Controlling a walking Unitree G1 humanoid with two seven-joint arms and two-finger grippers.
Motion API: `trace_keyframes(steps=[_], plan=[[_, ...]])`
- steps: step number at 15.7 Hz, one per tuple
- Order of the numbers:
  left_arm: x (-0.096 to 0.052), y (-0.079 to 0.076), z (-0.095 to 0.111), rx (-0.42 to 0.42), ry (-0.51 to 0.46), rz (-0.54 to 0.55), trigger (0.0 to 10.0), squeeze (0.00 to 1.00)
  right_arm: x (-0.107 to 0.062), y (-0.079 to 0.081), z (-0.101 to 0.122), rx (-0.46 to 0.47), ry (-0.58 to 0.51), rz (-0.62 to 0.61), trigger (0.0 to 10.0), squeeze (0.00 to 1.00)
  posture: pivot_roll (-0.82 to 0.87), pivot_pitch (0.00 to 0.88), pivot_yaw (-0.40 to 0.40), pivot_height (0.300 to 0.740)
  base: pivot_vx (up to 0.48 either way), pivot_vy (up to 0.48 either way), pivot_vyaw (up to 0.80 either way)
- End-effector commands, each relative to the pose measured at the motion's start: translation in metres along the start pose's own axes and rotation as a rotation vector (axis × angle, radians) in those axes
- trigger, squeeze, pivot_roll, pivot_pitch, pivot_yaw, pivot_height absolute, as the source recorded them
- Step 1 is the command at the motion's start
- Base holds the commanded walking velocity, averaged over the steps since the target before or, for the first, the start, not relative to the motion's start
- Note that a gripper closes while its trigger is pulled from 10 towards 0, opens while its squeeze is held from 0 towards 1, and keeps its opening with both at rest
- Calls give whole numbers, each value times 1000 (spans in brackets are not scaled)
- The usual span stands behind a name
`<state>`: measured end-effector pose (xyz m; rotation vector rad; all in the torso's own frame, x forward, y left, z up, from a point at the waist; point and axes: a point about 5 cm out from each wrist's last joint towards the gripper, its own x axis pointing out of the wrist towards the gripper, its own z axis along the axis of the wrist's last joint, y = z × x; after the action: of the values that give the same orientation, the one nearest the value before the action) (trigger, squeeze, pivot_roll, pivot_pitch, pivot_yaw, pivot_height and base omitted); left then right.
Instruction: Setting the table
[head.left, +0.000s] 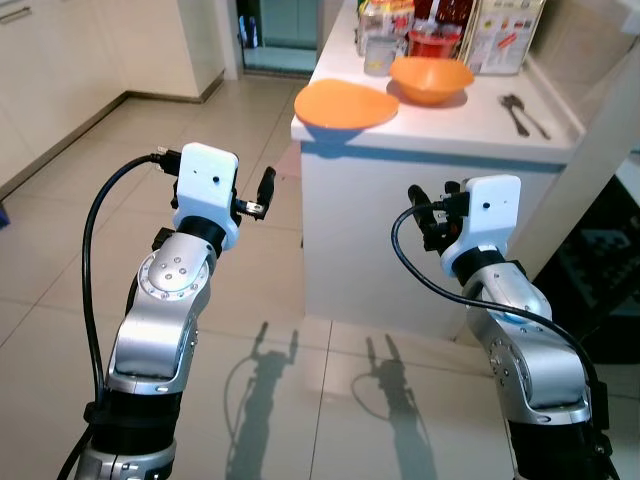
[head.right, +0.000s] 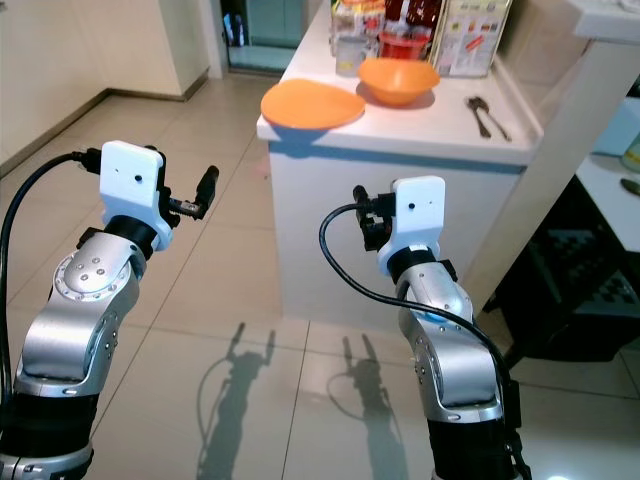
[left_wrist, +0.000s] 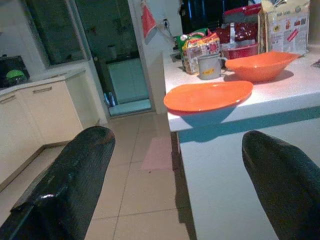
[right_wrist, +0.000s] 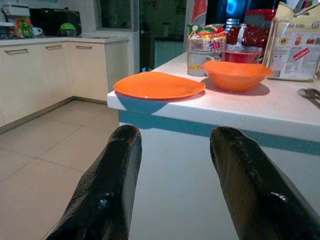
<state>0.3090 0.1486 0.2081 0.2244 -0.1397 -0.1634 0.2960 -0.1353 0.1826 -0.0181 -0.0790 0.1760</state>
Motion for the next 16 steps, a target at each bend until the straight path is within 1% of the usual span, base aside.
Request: trace_keyframes(steps=[1, 16], plan=[[2, 1, 4, 5, -11, 2, 10000, 0, 2, -1, 1, -15, -7, -2, 10000, 0, 34, 0, -1, 740, 349, 0, 0], [1, -1, 2, 18, -7, -12, 10000, 0, 6, 3, -1, -54, 4, 32, 10000, 0, 46, 0, -15, 740, 351, 0, 0]])
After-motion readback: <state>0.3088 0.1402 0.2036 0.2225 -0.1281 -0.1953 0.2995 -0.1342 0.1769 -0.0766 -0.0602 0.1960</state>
